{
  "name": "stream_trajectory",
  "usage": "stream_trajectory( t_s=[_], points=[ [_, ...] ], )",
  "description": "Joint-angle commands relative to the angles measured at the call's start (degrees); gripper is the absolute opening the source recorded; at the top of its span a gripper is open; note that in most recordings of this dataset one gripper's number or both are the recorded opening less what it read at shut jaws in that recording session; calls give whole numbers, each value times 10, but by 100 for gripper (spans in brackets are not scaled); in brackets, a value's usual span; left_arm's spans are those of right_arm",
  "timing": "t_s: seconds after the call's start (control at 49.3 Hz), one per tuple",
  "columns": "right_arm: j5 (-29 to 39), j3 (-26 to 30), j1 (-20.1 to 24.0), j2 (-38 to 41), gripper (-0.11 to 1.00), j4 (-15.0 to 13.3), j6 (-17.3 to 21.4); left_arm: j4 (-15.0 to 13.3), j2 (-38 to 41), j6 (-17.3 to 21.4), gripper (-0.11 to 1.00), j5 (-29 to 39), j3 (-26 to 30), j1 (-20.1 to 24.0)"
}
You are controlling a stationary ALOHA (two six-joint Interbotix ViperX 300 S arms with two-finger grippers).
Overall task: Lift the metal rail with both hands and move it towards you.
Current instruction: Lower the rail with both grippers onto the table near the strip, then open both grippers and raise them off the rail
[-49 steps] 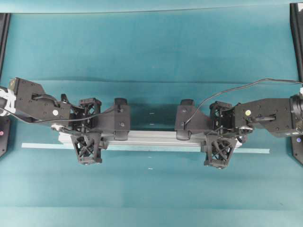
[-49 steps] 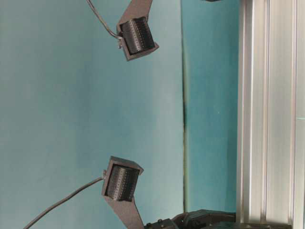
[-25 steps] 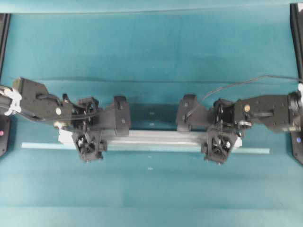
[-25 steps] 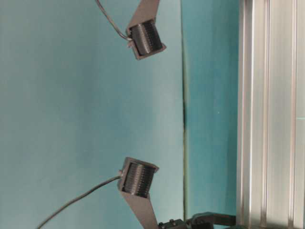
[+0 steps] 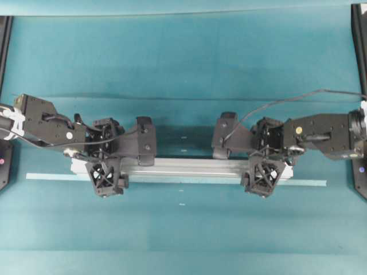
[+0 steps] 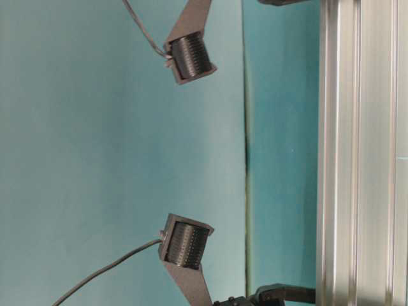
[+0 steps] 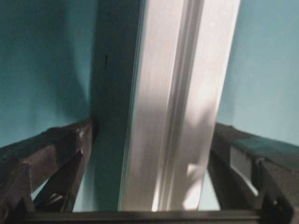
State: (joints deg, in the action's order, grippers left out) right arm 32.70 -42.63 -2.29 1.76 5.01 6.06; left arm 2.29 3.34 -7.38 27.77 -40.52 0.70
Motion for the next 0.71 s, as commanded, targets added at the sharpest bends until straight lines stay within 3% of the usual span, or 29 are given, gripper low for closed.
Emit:
stream_trajectory(
  t_s=[0.0, 0.365, 0.69],
  points=[
    [6, 11, 0, -17, 99, -2, 0, 1, -20, 4, 98, 7, 10, 0],
    [46, 32, 0, -103, 99, -1, 1, 1, -111, 18, 98, 98, 28, -1],
    [40, 30, -1, -210, 99, -4, -1, 1, -229, 20, 97, 105, 44, 0]
  ],
)
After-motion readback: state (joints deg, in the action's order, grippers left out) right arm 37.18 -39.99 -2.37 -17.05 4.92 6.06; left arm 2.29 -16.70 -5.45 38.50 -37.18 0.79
